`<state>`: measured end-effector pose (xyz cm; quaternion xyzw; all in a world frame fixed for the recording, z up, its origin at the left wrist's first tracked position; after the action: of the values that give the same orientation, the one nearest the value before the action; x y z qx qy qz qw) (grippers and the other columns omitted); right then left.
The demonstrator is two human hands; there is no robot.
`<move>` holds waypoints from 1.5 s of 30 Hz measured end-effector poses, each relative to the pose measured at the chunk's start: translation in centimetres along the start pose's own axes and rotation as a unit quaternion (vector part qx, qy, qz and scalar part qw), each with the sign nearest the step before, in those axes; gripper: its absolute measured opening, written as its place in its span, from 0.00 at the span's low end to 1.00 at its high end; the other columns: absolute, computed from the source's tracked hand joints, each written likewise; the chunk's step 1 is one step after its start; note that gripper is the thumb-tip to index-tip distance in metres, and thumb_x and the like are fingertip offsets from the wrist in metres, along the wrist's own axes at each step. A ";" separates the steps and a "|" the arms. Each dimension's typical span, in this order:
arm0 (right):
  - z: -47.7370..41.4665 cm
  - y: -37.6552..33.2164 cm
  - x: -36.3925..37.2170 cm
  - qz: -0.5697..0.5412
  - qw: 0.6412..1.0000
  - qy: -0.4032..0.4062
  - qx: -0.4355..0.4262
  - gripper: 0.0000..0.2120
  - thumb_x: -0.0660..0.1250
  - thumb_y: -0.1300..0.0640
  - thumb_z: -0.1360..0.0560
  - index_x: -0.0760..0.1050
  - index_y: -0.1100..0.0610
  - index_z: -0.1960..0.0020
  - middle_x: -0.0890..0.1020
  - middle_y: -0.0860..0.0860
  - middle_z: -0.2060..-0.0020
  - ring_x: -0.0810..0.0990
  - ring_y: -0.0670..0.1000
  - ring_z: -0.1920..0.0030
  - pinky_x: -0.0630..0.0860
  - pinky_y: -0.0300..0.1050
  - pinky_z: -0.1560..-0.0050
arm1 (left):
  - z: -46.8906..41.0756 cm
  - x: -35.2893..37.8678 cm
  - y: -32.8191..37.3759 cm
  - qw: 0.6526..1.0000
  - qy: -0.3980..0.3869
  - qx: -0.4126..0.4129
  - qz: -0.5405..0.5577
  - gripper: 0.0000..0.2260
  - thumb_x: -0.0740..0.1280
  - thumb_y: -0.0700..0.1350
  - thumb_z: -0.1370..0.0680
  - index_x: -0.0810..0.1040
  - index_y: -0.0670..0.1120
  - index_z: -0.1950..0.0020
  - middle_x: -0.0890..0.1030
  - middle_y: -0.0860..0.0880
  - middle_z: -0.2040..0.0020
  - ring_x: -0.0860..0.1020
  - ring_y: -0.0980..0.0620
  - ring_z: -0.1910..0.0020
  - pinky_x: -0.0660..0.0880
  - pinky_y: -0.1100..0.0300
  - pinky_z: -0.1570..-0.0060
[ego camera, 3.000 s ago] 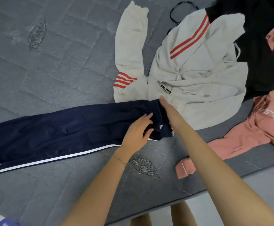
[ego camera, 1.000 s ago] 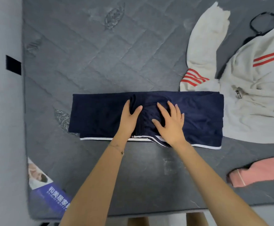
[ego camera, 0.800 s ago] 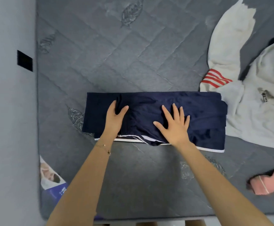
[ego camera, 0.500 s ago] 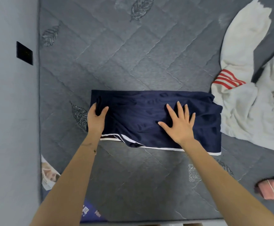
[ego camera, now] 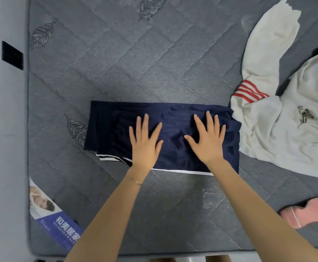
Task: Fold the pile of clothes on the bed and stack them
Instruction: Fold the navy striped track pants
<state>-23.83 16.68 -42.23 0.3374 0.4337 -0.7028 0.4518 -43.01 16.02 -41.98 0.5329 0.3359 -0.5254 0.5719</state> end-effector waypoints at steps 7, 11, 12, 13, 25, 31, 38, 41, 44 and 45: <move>-1.7 5.9 -5.0 -0.061 0.994 0.079 0.039 0.24 0.55 0.55 0.17 0.58 0.59 0.23 0.58 0.58 0.23 0.52 0.59 0.22 0.47 0.54 0.24 | 0.6 6.2 7.2 0.991 -0.119 0.049 0.016 0.27 0.56 0.56 0.17 0.50 0.57 0.21 0.44 0.47 0.20 0.40 0.46 0.21 0.38 0.41 0.27; -4.1 8.4 -5.3 -0.204 0.975 0.056 0.065 0.22 0.57 0.59 0.18 0.62 0.62 0.25 0.69 0.59 0.28 0.66 0.58 0.28 0.59 0.48 0.26 | 0.4 7.6 6.6 0.989 -0.139 0.024 -0.049 0.31 0.56 0.58 0.18 0.41 0.58 0.22 0.38 0.48 0.20 0.37 0.46 0.22 0.40 0.37 0.27; -4.7 8.9 -5.1 -0.216 0.973 0.044 0.072 0.20 0.59 0.59 0.19 0.66 0.62 0.28 0.73 0.59 0.32 0.70 0.58 0.31 0.63 0.48 0.28 | 0.3 7.6 6.5 0.989 -0.138 0.018 -0.042 0.32 0.57 0.59 0.19 0.41 0.58 0.22 0.38 0.47 0.20 0.37 0.46 0.22 0.40 0.37 0.27; -5.2 9.2 -5.0 -0.211 0.974 0.035 0.074 0.16 0.60 0.59 0.19 0.71 0.62 0.33 0.77 0.59 0.37 0.74 0.58 0.36 0.67 0.49 0.32 | 0.2 7.4 6.6 0.990 -0.135 0.010 -0.027 0.33 0.58 0.60 0.19 0.41 0.58 0.22 0.39 0.47 0.20 0.38 0.46 0.22 0.41 0.37 0.27; -9.8 8.3 -7.0 -0.348 0.937 -0.007 0.023 0.07 0.64 0.56 0.21 0.75 0.58 0.56 0.77 0.48 0.62 0.75 0.45 0.59 0.71 0.38 0.55 | 2.9 7.5 22.8 0.961 -0.021 0.276 0.000 0.27 0.71 0.64 0.31 0.78 0.53 0.37 0.76 0.47 0.36 0.75 0.45 0.38 0.71 0.47 0.37; -11.1 7.1 -9.9 -0.348 0.936 0.052 -0.032 0.06 0.64 0.57 0.20 0.78 0.55 0.45 0.77 0.48 0.51 0.74 0.43 0.48 0.68 0.36 0.43 | 2.5 7.8 23.5 0.970 -0.047 0.235 0.045 0.15 0.80 0.45 0.38 0.85 0.53 0.53 0.82 0.50 0.41 0.80 0.48 0.43 0.76 0.53 0.42; -7.3 11.5 -6.3 -0.291 0.956 -0.006 0.045 0.09 0.67 0.56 0.23 0.73 0.62 0.51 0.77 0.54 0.56 0.74 0.49 0.56 0.71 0.42 0.51 | 3.0 5.0 22.5 0.965 0.011 0.232 0.119 0.16 0.80 0.38 0.36 0.86 0.48 0.51 0.82 0.47 0.40 0.80 0.45 0.40 0.77 0.46 0.42; -5.9 11.3 -4.1 -0.263 0.959 -0.104 -0.001 0.12 0.64 0.54 0.21 0.74 0.59 0.61 0.77 0.50 0.66 0.74 0.48 0.62 0.70 0.43 0.55 | 3.4 4.7 22.6 0.963 0.019 0.240 0.123 0.15 0.79 0.38 0.35 0.86 0.47 0.50 0.82 0.46 0.40 0.80 0.45 0.41 0.77 0.45 0.42; -5.4 10.7 -3.6 -0.183 0.970 -0.153 -0.046 0.23 0.61 0.46 0.20 0.65 0.53 0.71 0.71 0.45 0.72 0.70 0.47 0.64 0.65 0.47 0.52 | 3.6 4.8 22.4 0.963 0.021 0.236 0.130 0.14 0.78 0.39 0.34 0.85 0.47 0.49 0.81 0.46 0.40 0.80 0.44 0.40 0.76 0.44 0.42; -5.4 10.5 -3.5 -0.155 0.972 -0.166 -0.059 0.24 0.60 0.44 0.20 0.66 0.50 0.72 0.72 0.44 0.71 0.70 0.46 0.60 0.61 0.47 0.47 | 3.7 4.9 22.4 0.963 0.020 0.235 0.130 0.14 0.78 0.39 0.33 0.85 0.47 0.49 0.81 0.46 0.39 0.80 0.44 0.40 0.76 0.44 0.41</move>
<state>-12.40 20.53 -44.47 0.1171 0.4404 -0.7836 0.4223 -21.12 8.58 -40.09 0.7018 0.1424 -0.4996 0.4874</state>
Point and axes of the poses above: each hand's wrist, its own z-axis away from the middle knuckle, its own x-axis out of the palm, y = z × x, the point moved 10 cm from there along -z, towards the middle knuckle
